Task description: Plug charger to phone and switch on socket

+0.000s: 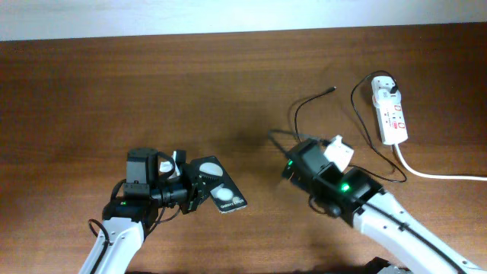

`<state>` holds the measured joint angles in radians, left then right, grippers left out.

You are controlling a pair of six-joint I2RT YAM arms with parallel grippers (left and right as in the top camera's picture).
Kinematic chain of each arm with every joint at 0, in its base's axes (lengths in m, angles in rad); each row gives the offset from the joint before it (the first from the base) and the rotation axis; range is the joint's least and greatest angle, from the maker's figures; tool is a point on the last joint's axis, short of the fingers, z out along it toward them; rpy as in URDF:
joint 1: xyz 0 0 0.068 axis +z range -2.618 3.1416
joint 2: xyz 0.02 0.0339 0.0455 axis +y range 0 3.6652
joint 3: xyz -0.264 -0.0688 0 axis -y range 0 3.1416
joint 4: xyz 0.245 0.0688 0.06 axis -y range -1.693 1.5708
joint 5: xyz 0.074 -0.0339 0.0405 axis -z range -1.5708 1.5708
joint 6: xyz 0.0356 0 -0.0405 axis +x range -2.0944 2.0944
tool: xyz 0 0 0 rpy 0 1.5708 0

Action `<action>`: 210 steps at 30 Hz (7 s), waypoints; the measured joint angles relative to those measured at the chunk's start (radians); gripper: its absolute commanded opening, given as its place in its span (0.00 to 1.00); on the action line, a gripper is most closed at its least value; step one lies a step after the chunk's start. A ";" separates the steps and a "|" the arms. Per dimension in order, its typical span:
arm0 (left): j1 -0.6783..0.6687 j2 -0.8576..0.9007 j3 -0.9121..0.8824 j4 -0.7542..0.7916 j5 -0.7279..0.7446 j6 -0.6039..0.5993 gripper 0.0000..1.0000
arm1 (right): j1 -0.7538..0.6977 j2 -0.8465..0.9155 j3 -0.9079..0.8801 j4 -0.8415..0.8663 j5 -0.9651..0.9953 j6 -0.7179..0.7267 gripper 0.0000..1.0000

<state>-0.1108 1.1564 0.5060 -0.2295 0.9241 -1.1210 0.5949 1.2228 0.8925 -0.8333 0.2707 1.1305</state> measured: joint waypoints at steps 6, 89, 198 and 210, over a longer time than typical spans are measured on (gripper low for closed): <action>0.000 0.000 0.000 0.000 -0.043 0.003 0.01 | -0.249 0.000 0.058 0.010 -0.052 -0.201 0.99; 0.000 0.000 0.000 0.156 -0.169 0.002 0.00 | -0.454 0.722 0.940 -0.254 -0.598 -0.888 0.04; -0.081 0.127 -0.003 0.678 -0.012 -0.301 0.00 | 0.027 0.156 0.433 -0.365 -0.768 -0.864 0.04; -0.081 0.126 -0.003 0.678 -0.012 -0.354 0.00 | 0.027 0.156 0.433 -0.381 -0.768 -0.865 0.04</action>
<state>-0.1917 1.2827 0.5030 0.4484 0.9123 -1.4746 0.6220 1.3785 1.3251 -1.2148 -0.4969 0.2657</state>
